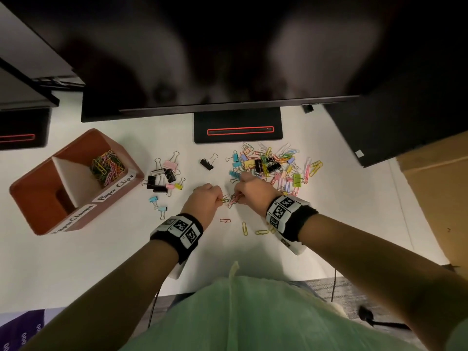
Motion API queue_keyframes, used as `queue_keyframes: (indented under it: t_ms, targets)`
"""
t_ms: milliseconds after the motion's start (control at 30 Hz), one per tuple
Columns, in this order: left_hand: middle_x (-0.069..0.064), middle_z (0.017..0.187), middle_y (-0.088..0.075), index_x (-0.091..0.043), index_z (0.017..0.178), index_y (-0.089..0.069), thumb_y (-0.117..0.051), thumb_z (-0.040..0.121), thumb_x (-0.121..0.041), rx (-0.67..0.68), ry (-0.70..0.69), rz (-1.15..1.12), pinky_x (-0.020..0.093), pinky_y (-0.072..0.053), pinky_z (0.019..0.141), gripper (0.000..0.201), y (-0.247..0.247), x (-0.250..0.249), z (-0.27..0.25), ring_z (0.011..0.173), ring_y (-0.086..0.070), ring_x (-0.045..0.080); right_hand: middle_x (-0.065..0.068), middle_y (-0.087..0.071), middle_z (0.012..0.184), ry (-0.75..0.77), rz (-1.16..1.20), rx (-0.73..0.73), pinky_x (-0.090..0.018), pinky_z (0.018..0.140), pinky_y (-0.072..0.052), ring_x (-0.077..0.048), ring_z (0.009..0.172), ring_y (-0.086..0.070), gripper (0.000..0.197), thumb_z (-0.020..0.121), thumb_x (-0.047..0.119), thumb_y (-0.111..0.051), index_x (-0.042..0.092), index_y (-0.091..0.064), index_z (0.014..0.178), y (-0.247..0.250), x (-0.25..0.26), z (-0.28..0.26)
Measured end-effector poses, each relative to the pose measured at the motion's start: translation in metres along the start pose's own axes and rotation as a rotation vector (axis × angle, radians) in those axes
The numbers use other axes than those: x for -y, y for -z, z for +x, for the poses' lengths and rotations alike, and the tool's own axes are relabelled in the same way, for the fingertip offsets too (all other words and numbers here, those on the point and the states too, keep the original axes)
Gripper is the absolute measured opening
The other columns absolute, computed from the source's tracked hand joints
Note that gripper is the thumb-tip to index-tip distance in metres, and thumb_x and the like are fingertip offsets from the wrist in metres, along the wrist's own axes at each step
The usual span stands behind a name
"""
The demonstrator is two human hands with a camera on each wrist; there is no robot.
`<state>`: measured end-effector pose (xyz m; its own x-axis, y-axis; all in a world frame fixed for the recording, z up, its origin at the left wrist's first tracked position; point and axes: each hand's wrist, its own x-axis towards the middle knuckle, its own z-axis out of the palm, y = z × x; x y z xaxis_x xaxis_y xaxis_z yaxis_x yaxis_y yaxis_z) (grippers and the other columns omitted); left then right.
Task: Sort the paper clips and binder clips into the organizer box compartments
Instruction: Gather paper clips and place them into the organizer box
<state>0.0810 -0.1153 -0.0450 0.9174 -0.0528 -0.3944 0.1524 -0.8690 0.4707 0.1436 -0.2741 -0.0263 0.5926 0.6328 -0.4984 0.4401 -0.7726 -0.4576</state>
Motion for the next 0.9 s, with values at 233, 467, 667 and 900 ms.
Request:
queue_keyframes:
  t_ms: [233,467,667,900]
  targets:
    - [0.013,0.096,-0.057,-0.005,0.096,-0.057,-0.052,0.089,-0.012,0.002,0.010,0.034,0.037,-0.045,0.077,0.011,0.001,0.003,-0.003,0.090,-0.053,0.029,-0.014,-0.059,0.107,0.016,-0.076,0.020,-0.041,0.084,-0.052,-0.030,0.096,-0.058,0.014,0.086,0.006,-0.054,0.004,-0.061,0.098,0.000,0.005,0.007]
    - [0.013,0.094,-0.057,-0.005,0.095,-0.059,-0.054,0.088,-0.011,0.003,0.049,-0.080,0.032,-0.041,0.078,0.011,0.011,0.015,-0.015,0.089,-0.053,0.028,-0.013,-0.060,0.106,-0.006,-0.077,0.022,-0.039,0.084,-0.051,-0.028,0.095,-0.057,0.018,0.089,0.006,-0.046,0.006,-0.060,0.101,-0.002,0.010,0.006]
    - [0.008,0.086,-0.056,-0.007,0.092,-0.059,-0.058,0.087,-0.010,-0.159,0.029,-0.246,0.026,-0.041,0.070,0.006,0.052,0.034,-0.052,0.075,-0.053,0.020,-0.010,-0.062,0.102,0.020,-0.030,-0.032,-0.033,0.087,-0.048,-0.025,0.097,-0.057,0.014,0.090,0.013,-0.052,0.009,-0.064,0.097,0.013,0.028,0.005]
    - [0.002,0.077,-0.061,-0.016,0.084,-0.057,-0.061,0.086,-0.014,-0.413,0.159,-0.328,0.026,-0.042,0.066,0.006,0.140,0.091,-0.087,0.071,-0.056,0.017,-0.008,-0.061,0.103,0.199,0.050,-0.168,-0.032,0.083,-0.050,-0.023,0.093,-0.059,0.016,0.089,0.013,-0.054,0.011,-0.064,0.101,0.048,0.118,0.037]
